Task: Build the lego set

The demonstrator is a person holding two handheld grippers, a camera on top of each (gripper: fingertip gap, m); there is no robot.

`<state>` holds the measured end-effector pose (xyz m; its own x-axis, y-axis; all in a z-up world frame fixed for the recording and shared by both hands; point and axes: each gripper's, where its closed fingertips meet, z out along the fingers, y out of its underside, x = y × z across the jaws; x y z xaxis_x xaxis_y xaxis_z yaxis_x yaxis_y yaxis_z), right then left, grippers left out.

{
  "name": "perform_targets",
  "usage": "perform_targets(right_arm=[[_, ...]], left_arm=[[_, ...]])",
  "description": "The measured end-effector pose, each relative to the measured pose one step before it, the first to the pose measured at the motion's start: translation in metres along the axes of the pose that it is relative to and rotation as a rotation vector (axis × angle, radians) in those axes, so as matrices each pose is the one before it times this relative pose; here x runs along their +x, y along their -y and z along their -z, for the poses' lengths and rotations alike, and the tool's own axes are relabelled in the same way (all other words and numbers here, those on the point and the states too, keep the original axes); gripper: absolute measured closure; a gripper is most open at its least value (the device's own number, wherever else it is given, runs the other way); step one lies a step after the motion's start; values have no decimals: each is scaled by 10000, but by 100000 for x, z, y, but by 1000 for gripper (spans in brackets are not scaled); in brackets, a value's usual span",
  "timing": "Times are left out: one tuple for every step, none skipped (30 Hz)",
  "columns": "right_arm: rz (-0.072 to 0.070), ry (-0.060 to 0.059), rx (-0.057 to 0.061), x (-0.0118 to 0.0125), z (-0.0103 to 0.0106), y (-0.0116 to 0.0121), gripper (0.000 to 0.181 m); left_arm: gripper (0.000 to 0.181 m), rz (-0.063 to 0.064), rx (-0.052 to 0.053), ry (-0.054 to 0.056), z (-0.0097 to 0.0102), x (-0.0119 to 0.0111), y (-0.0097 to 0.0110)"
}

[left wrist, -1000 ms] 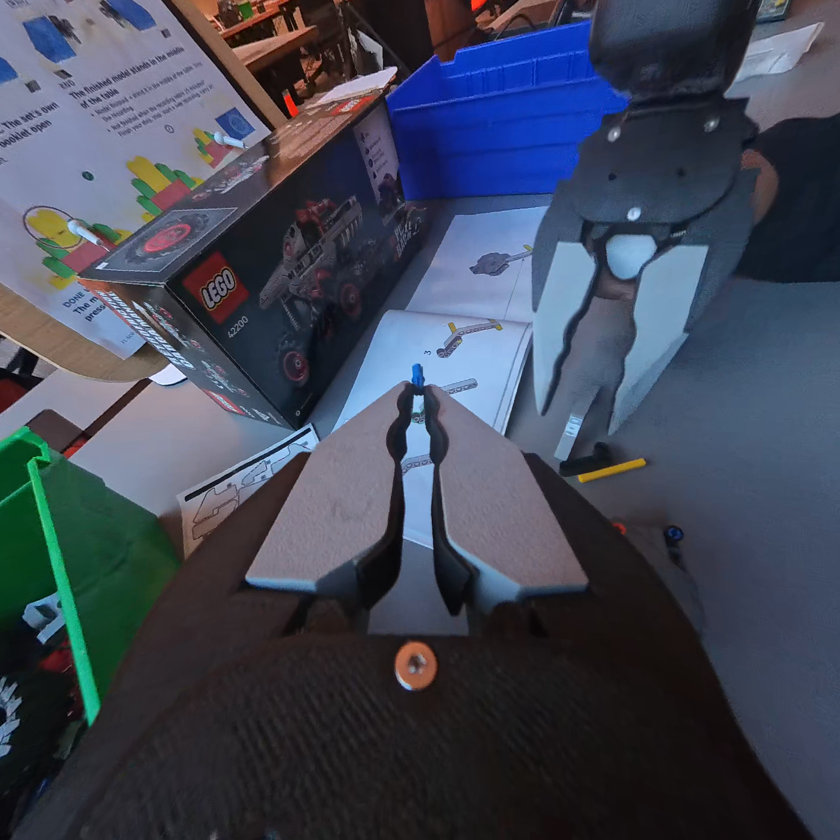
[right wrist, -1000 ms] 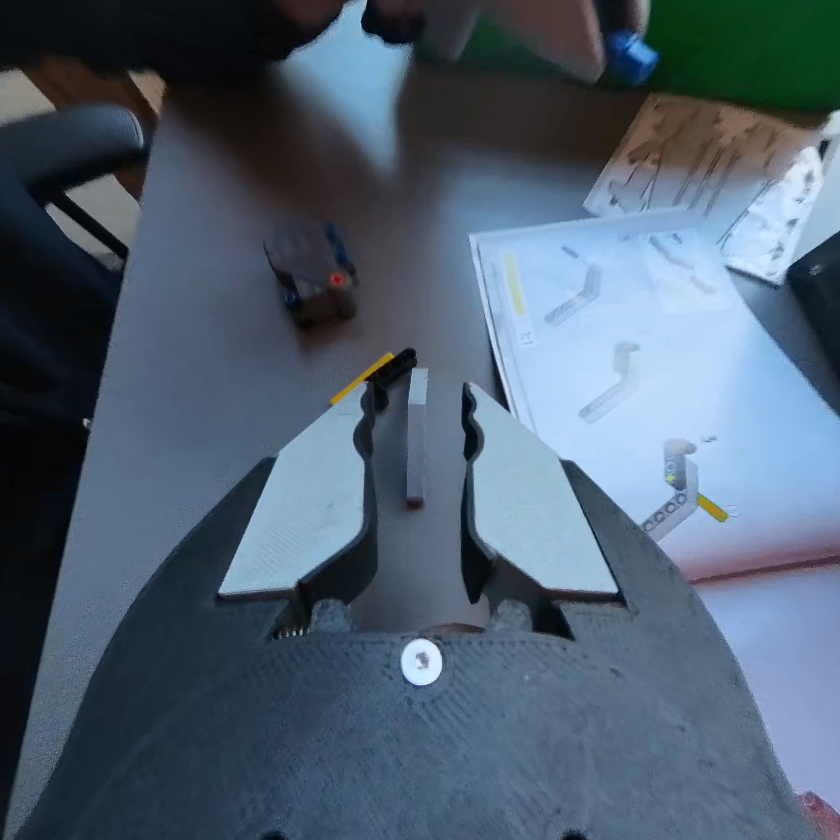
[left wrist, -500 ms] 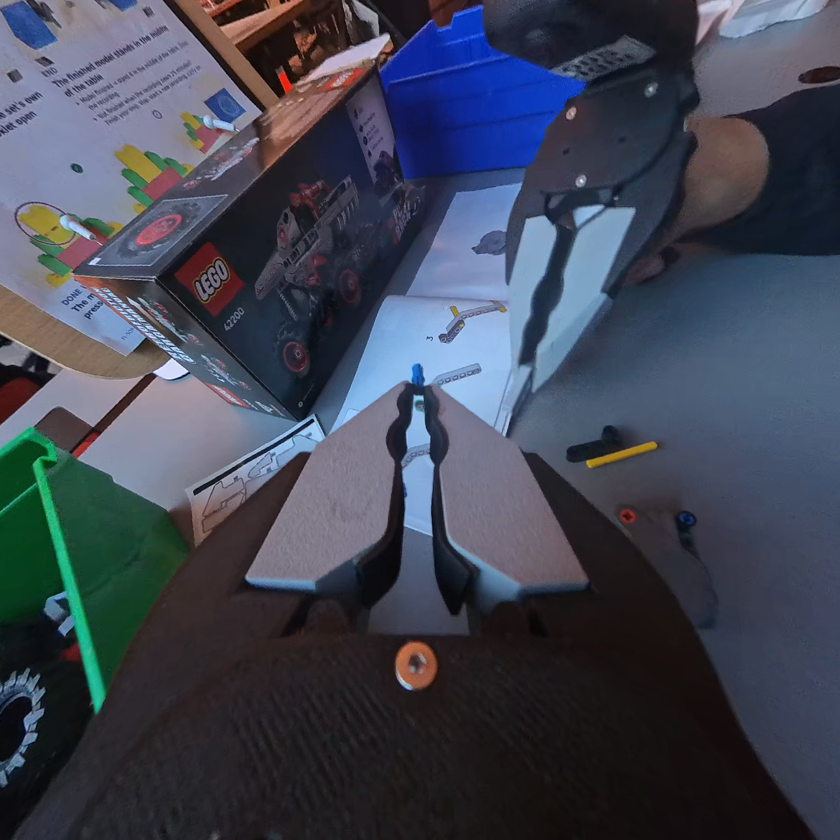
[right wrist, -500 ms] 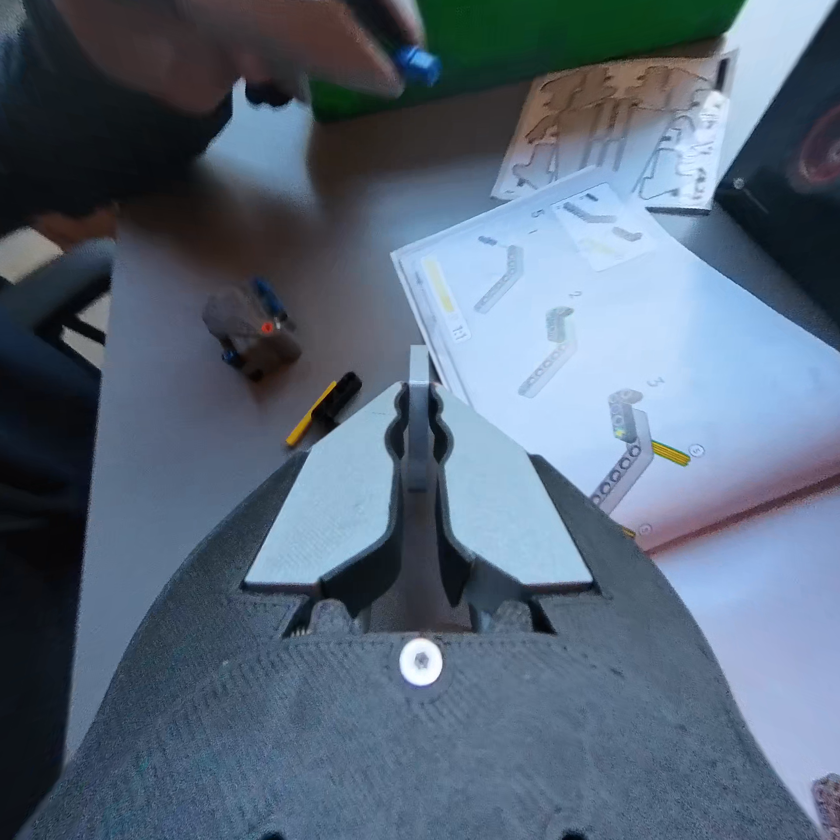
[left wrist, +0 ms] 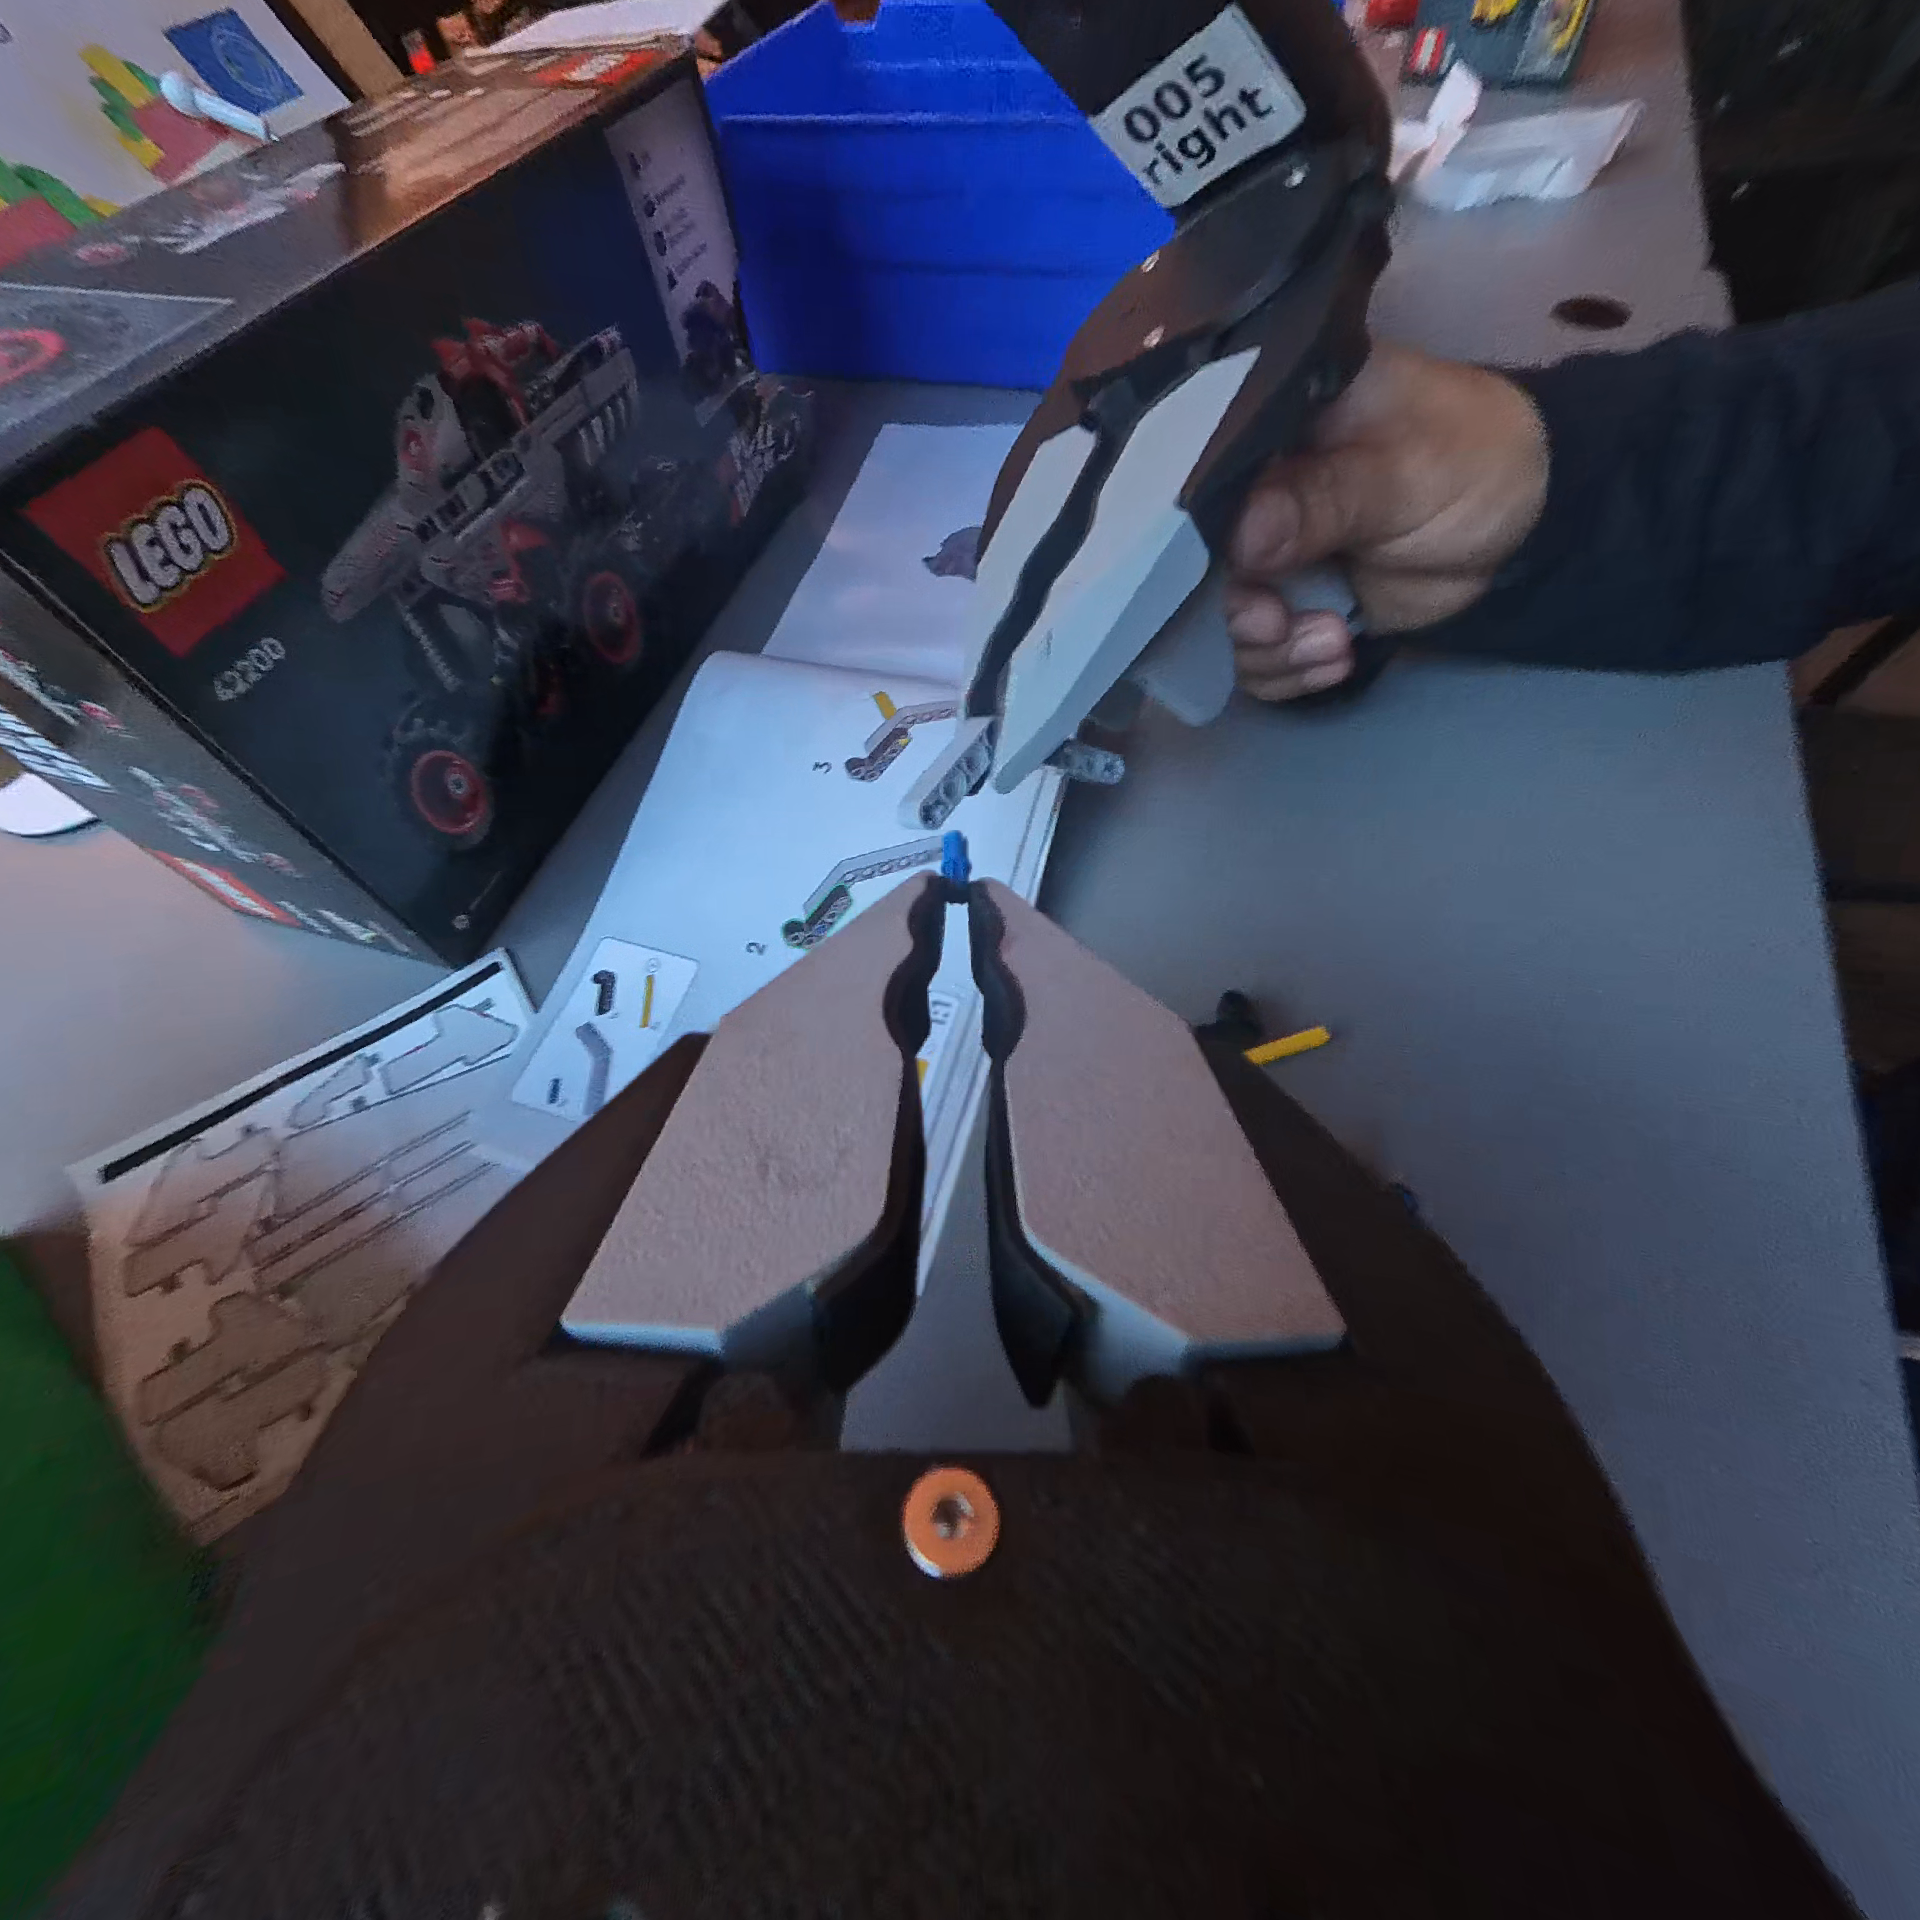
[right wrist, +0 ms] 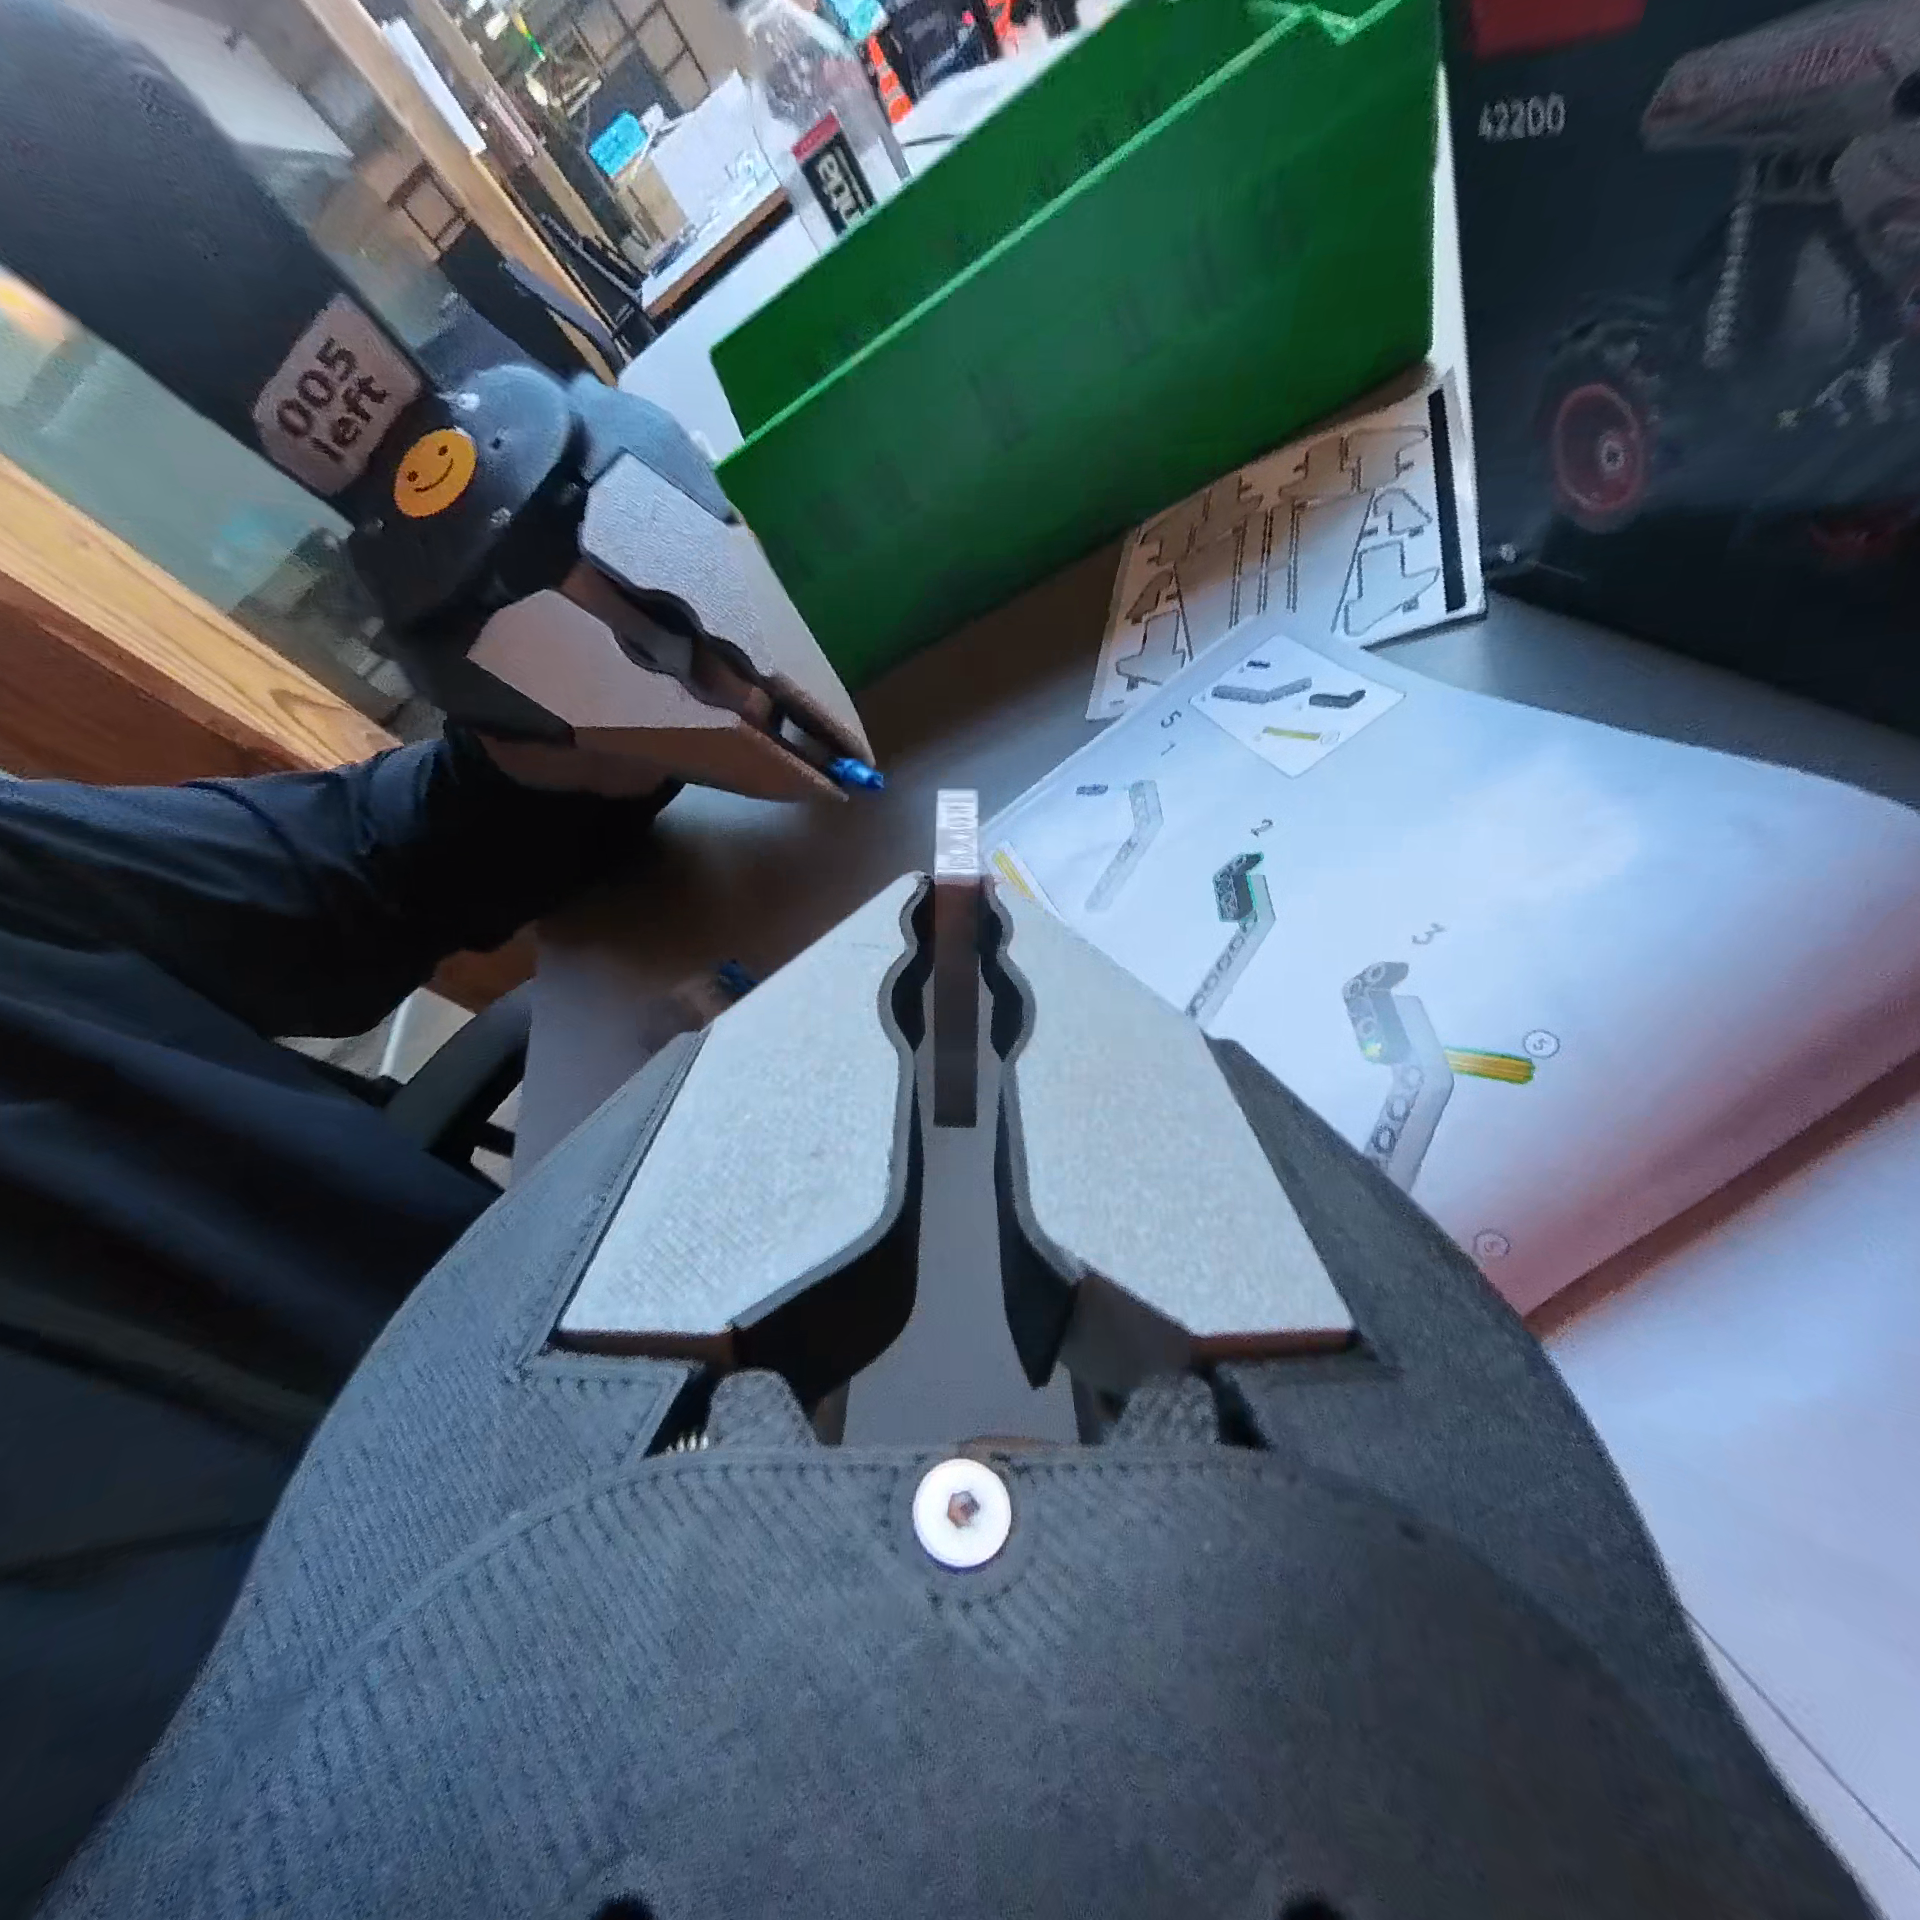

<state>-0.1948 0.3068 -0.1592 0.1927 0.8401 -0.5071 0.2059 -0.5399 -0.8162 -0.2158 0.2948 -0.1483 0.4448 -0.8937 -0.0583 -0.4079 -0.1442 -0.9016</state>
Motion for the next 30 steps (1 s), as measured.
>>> perform_targets(right_arm=[[120,22,143,-213,-12,215,177],[130,-10,131,-186,-20,205,177],[145,-12,92,-172,-14,149,177],[135,-4,22,-167,-23,49,177],[120,-39,-14,-89,-34,11,177],[127,-83,3,-12,-18,24,178],[125,-68,10,-7,-1,10,178],[83,-39,-3,-19,1,12,178],[55,-24,21,-17,19,57,178],[52,-12,40,-36,24,67,178],[31,-14,18,-11,23,48,178],[17,-17,25,-16,19,57,178],[25,-10,56,-23,27,91,178],[26,-10,55,-36,31,95,178],[32,-32,66,-20,42,131,178],[59,-33,112,-49,52,197,178],[97,1,109,-111,29,184,178],[132,-1,35,-113,13,77,178],[165,-62,-90,-12,-23,-114,178],[212,-106,-237,92,-20,-315,178],[271,-146,-324,148,41,-404,177],[304,-210,-311,240,75,-366,177],[283,-212,-300,251,53,-356,177],[233,-87,-343,72,-13,-459,177],[213,39,-361,-148,-88,-530,177],[245,70,-308,-230,-154,-486,177],[286,75,-278,-248,-192,-472,177],[281,84,-314,-249,-225,-539,177],[222,43,-315,-160,-247,-542,177],[154,22,-274,-111,-255,-496,177]], left_arm=[[180,280,123,-182,12,93,111],[180,271,110,-180,19,48,74],[180,255,87,-170,30,40,58],[180,233,77,-110,58,-62,69],[180,193,95,-94,85,-61,94],[180,161,100,-82,109,-39,125],[180,106,82,-64,89,-24,132],[180,36,46,-16,83,-37,83],[180,-15,22,17,60,-21,64],[180,-28,-1,11,17,9,19],[180,-28,-4,19,6,14,18],[180,-26,2,8,-22,24,5],[180,-7,-11,9,-26,7,-16],[180,12,1,4,-36,-10,-15],[180,44,27,-36,-32,39,26],[180,83,24,-95,-38,108,20],[180,79,12,-89,-45,90,1],[180,6,8,-20,-20,11,-2],[180,-85,0,46,-3,-33,-1],[180,-159,-64,103,11,-80,-65],[180,-230,-128,189,21,-153,-134],[180,-303,-121,219,22,-164,-99],[180,-319,-115,199,40,-107,-64],[180,-316,-138,157,20,-45,-109],[180,-299,-173,158,-5,-36,-163],[180,-280,-153,180,8,-110,-145],[180,-248,-117,204,57,-178,-90],[180,-183,-33,201,118,-246,15],[180,-84,41,133,174,-223,108],[180,37,83,74,194,-226,156]])
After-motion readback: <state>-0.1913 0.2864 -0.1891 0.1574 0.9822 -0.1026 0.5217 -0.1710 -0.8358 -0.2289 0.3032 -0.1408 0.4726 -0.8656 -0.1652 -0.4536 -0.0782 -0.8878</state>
